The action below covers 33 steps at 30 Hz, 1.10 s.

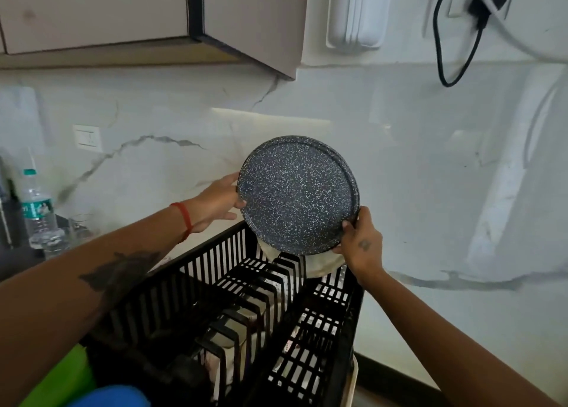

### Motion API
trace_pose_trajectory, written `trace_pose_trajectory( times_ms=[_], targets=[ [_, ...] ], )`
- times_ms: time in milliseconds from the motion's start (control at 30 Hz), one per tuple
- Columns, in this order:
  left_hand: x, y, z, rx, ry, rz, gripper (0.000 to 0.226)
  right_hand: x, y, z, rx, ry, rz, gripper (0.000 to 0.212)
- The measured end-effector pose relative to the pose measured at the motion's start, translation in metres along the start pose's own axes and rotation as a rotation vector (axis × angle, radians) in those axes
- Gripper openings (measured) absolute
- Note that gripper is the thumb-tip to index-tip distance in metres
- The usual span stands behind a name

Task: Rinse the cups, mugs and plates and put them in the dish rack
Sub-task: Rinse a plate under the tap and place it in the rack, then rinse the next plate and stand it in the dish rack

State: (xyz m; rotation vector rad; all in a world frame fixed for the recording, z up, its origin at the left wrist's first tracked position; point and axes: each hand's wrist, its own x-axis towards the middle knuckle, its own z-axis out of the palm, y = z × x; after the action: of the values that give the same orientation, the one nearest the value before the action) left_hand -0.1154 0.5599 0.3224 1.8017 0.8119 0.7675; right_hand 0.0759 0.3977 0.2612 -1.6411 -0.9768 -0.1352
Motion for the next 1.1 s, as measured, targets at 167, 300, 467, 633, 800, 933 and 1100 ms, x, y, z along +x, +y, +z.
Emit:
trace_pose_trajectory(
  times_ms=[167,300,467,633,800,933,1100],
  targets=[
    [0.007,-0.001,0.007,0.033,0.005,0.003,0.068,0.0,0.002,0.003,0.001,0.02,0.035,0.018],
    [0.008,-0.01,0.009,0.086,0.007,-0.041,0.066,-0.002,0.009,0.005,-0.064,-0.033,0.108,0.026],
    [0.007,-0.028,0.011,0.159,-0.088,-0.133,0.068,-0.001,0.012,0.01,-0.344,-0.128,0.086,0.021],
    [-0.003,-0.026,0.023,0.241,-0.089,-0.105,0.077,-0.006,0.009,0.009,-0.365,-0.136,-0.006,0.069],
    [-0.027,-0.012,0.049,0.441,-0.226,-0.051,0.084,-0.013,0.003,0.001,-0.425,-0.081,0.012,0.066],
    [-0.051,0.006,0.073,0.528,-0.316,0.025,0.079,-0.024,0.002,-0.014,-0.249,-0.149,-0.052,0.083],
    [-0.083,0.033,0.101,0.655,-0.334,0.151,0.075,-0.036,0.001,-0.056,-0.083,-0.16,-0.046,0.073]
  ],
)
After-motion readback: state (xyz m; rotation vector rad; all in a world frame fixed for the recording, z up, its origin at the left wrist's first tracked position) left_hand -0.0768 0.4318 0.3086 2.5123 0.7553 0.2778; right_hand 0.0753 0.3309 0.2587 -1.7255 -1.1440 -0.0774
